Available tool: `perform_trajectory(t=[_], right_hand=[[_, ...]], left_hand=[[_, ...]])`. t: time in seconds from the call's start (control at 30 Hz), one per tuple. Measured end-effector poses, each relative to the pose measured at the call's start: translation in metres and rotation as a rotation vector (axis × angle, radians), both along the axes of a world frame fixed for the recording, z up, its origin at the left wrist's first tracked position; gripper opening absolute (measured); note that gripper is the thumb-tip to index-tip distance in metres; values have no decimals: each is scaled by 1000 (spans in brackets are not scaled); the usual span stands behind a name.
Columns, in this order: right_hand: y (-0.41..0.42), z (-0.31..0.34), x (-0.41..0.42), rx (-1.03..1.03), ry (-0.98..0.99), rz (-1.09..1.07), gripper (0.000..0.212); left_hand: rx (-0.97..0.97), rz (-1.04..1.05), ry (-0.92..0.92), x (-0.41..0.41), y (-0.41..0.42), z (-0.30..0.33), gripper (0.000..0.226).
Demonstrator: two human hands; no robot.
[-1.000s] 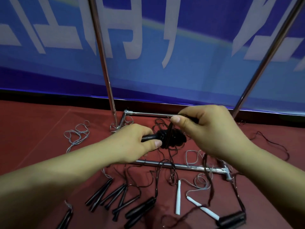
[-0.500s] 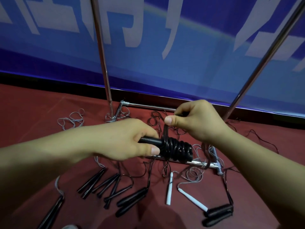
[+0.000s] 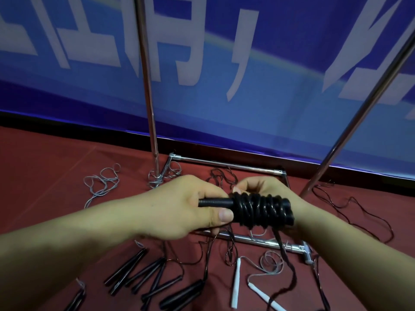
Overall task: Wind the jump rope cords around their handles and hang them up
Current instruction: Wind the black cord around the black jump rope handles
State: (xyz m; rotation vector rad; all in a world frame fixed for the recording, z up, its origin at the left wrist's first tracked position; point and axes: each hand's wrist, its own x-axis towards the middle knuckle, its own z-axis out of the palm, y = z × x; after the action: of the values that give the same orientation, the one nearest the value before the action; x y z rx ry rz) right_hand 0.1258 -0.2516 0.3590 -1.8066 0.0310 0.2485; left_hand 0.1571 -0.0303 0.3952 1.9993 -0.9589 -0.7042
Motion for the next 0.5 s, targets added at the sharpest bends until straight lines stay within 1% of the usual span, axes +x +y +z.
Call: perform_trajectory(t=[0.07, 0.13, 0.2, 0.27, 0.37, 0.43, 0.5], right_hand=[[-3, -4, -1, -39, -62, -13, 6], [-1, -7, -2, -69, -44, -76, 22], [6, -9, 0, -126, -29, -84, 37], [17, -8, -3, -278, -74, -28, 47], [28, -4, -10, -463, -132, 9, 49], [32, -1, -13, -521, -141, 12, 44], [34, 2, -15, -562, -137, 30, 36]], left_hand=[[-82, 88, 8, 4, 0, -3, 27], [-153, 226, 1, 7, -4, -4, 29], [-187, 334, -32, 11, -6, -8, 32], [-131, 418, -133, 16, -4, -12, 36], [25, 470, -333, 22, 0, -18, 38], [97, 511, -364, 27, 2, -20, 40], [165, 519, -350, 33, 5, -21, 42]])
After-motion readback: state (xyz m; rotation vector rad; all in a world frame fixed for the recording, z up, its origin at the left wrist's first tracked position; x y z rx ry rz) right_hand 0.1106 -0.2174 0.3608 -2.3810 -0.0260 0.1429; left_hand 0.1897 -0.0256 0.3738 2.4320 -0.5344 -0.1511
